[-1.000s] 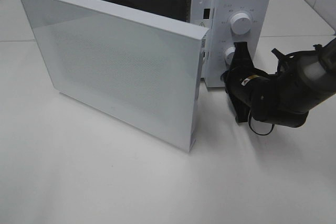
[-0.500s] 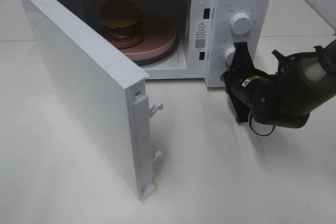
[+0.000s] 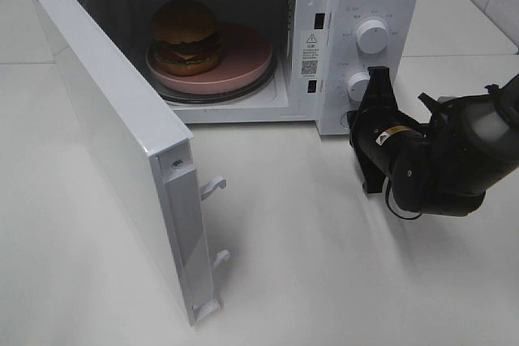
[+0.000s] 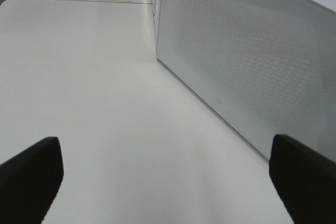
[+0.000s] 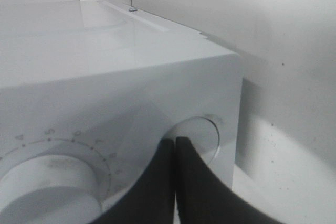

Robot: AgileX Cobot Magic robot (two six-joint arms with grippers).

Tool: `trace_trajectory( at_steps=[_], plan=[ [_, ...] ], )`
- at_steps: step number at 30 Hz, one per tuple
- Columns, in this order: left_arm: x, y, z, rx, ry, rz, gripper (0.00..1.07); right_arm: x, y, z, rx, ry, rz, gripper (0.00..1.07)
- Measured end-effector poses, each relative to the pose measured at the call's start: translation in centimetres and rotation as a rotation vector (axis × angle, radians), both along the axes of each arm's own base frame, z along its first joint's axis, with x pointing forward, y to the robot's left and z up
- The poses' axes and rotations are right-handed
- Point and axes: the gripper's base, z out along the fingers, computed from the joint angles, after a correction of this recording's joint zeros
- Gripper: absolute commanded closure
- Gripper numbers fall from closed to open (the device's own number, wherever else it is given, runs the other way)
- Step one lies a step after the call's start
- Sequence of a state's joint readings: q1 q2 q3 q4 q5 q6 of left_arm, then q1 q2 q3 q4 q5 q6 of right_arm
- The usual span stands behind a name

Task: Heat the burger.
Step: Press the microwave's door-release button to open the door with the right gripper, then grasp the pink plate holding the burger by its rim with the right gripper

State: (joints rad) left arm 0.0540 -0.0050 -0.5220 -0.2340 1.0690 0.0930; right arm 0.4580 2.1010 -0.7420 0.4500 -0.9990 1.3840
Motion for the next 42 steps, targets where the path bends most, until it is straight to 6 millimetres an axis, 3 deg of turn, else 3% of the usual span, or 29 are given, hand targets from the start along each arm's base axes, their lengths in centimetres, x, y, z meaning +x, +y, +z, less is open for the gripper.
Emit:
trace_trajectory(
  at_steps=[4,22,31,42],
  plan=[
    [0.0,0.0,0.0,0.000,0.000,0.000,0.06,-0.4,-0.3,1.7,0.017,-0.022,-0.007,1.07],
    [0.0,0.0,0.0,0.000,0.000,0.000,0.06,-4.4,-0.7,4.2,-0.085,0.082,0.210,1.07],
    [0.0,0.0,0.0,0.000,0.000,0.000,0.06,-6.3,-0.8,7.0,-0.364,0.162,0.431,1.07],
    [0.0,0.0,0.0,0.000,0.000,0.000,0.06,-8.8,-1.2,8.4,-0.696,0.249,0.760,1.07]
  ],
)
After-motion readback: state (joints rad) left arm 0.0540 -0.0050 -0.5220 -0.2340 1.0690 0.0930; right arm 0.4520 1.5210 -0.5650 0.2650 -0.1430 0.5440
